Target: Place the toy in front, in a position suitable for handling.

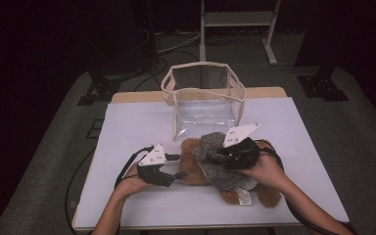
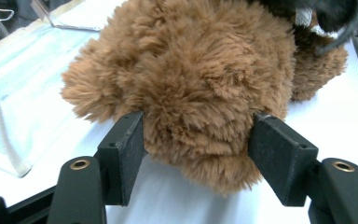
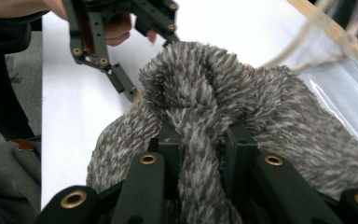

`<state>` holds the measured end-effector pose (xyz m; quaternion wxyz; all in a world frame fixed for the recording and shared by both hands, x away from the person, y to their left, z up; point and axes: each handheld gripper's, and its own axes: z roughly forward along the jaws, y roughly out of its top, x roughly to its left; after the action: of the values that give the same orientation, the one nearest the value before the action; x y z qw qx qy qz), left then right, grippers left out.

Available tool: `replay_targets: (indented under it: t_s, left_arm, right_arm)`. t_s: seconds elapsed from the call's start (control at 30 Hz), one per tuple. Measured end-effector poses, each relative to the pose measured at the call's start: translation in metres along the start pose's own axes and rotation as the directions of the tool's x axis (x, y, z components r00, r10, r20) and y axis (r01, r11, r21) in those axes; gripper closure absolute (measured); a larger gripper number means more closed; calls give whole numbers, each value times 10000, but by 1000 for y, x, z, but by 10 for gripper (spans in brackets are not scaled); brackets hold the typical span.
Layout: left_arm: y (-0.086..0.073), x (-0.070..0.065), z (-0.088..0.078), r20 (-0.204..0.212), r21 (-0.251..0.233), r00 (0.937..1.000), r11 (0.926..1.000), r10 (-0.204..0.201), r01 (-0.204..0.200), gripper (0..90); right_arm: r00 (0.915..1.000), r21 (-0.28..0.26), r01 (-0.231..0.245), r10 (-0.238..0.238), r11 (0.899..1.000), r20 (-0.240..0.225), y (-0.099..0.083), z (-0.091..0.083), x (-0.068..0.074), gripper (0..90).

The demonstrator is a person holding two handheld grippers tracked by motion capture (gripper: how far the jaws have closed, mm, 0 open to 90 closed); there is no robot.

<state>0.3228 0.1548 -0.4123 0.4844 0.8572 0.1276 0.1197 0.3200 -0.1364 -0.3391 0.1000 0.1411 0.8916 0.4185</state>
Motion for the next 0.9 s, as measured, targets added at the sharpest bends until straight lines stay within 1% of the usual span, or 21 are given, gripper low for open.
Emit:
replay_targets:
  t_s: [0.1,0.17,0.23,0.27,0.3,0.37,0.4,0.47,0.6,0.63,0.7,0.77,0.8,0.83,0.9]
  left_arm:
    - [-2,2,-7,8,-65,10000,10000,-12,12,337]
    - [-3,3,-12,104,-135,9999,9999,-102,103,303]
    - [-3,6,-20,111,-195,9998,9996,-180,182,263]
    - [-4,6,-22,101,-258,9998,9996,-141,143,250]
    - [-4,7,-26,185,-320,9997,9993,-172,178,233]
    - [-4,8,-33,103,-368,9999,9993,-73,77,209]
    - [-4,8,-37,165,-422,9998,9991,-93,100,199]
    - [-4,9,-43,146,-478,9999,9989,0,7,191]
    - [-5,9,-50,187,-432,9998,9991,59,-50,172]
    - [-5,8,-51,216,-459,9998,9989,43,-33,160]
    - [-4,8,-50,268,-410,9996,9991,113,-102,160]
    - [-4,7,-49,299,-330,9994,9993,168,-158,150]
    - [-3,6,-48,299,-246,9994,9995,181,-174,124]
    - [-3,6,-47,282,-176,9994,9997,201,-196,121]
    - [-3,6,-45,306,-113,9993,9997,200,-197,121]
  right_arm:
    - [9994,125,315,-313,9994,-117,11,13,4,721]
    - [9983,203,517,-512,9985,-266,18,22,6,720]
    - [9966,247,737,-727,9970,-385,25,32,8,720]
    - [9956,257,826,-813,9963,-465,29,38,9,720]
    - [9952,252,825,-810,9963,-545,31,41,9,720]
    - [9940,281,876,-855,9958,-687,37,50,8,720]
    - [9930,290,945,-922,9951,-739,40,54,8,720]
    - [9916,444,1024,-984,9938,-840,44,65,8,720]
    - [9905,595,840,-768,9947,-1140,44,78,6,720]
    - [9896,607,904,-828,9941,-1178,44,80,6,719]
    - [9893,572,943,-871,9939,-1168,44,77,5,719]
    - [9906,519,949,-892,9941,-1042,45,69,4,719]
    - [9911,487,974,-925,9940,-954,45,64,4,719]
    - [9915,464,1010,-967,9938,-868,44,58,3,719]
    - [9945,419,890,-865,9951,-583,39,44,-2,719]
